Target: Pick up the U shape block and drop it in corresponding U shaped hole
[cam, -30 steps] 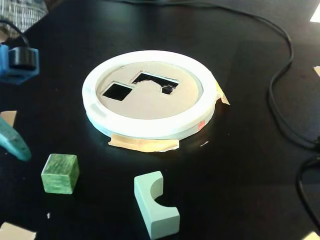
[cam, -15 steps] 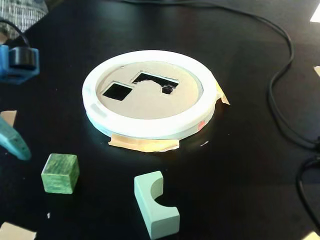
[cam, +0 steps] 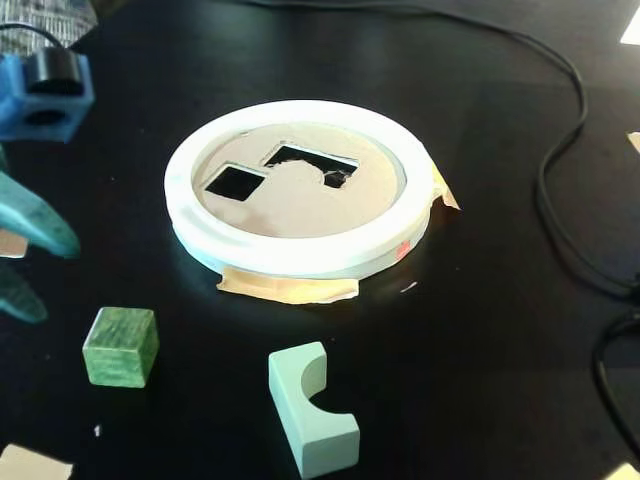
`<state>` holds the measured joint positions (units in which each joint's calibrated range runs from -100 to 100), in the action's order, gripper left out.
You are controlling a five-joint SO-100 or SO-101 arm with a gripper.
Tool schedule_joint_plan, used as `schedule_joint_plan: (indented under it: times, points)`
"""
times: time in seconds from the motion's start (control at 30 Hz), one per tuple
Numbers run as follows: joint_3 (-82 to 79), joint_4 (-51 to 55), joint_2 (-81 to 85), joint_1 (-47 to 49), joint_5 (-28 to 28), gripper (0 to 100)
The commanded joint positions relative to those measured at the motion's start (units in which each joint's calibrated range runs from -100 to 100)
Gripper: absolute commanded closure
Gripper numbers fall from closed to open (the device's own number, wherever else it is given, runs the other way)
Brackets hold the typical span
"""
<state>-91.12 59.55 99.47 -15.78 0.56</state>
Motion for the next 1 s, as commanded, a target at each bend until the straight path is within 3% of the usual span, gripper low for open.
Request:
schedule_joint_plan:
  times: [0.0, 0.23, 0.5, 0.77, 0.97]
  points:
    - [12.9, -4.2, 0.4, 2.2, 1.7, 9]
    - [29.3, -6.3, -17.3, 12.9, 1.9, 9]
    - [61.0, -9.4, -62.3, 12.9, 0.9, 11]
    - [85.2, 1.5, -94.4, 13.7, -11.0, 11]
    - [95.9, 9.7, -108.8, 12.9, -15.2, 10]
